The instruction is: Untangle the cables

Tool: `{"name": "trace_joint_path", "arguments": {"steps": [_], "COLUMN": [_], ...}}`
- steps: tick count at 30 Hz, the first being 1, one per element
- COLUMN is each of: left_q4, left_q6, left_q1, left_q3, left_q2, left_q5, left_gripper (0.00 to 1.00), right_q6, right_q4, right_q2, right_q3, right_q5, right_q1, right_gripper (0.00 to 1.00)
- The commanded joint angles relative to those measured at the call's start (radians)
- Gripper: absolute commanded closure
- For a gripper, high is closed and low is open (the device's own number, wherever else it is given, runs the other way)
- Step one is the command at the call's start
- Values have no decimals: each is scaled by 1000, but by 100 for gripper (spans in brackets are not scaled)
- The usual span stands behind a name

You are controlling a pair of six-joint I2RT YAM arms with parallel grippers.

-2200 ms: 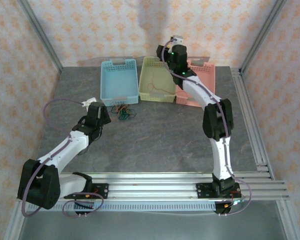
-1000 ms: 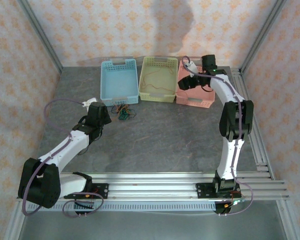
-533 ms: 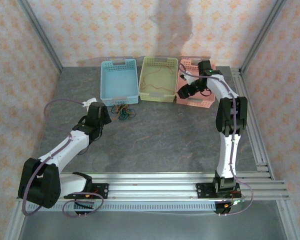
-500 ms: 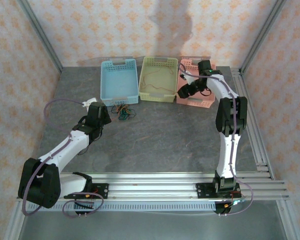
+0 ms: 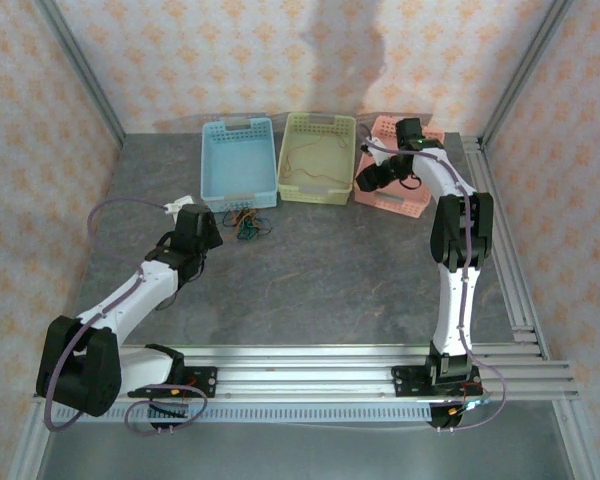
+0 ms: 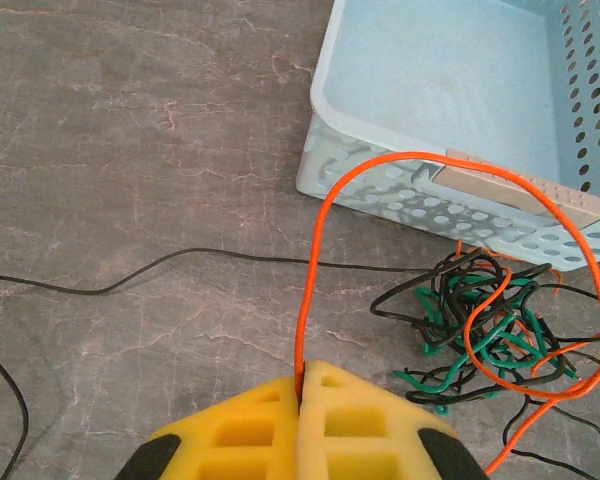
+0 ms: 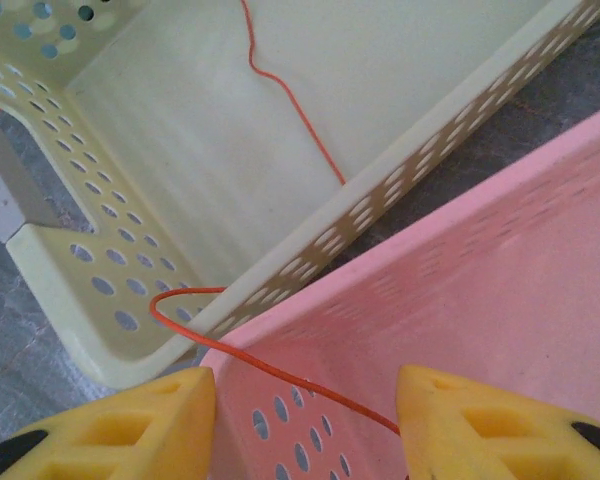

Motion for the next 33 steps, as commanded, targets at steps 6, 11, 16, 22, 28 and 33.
{"name": "trace_joint_path", "arguments": {"steps": [6,11,16,22,28,33], "left_q4": [11,11,11,14,14,12], "left_q6": [-12,-12,-12,-11,-11,-11], "left_q1": [-4,-6,-5,-5,-6,-5], "left_q3": [-1,-1,0,-2,-1,1], "left_q2": [-3,-3,-3,-4,-2,0], "left_q5": [-11,-11,-11,-10,-10,-10], "left_gripper": [100,100,100,100,100,100], "right_q6": [43,48,74,60,30,4], "right_q4": [66,92,123,149,127,74], "right_q2": [-64,-96,-102,-125,-106,-63], "right_q3": [-19,-44,-76,-99,-89,-58], "right_q5": [43,58,-16,-28,-2,26], "right_q1": [-4,-7,-4,11,29,55], "right_gripper": [44,44,43,44,44,45]}}
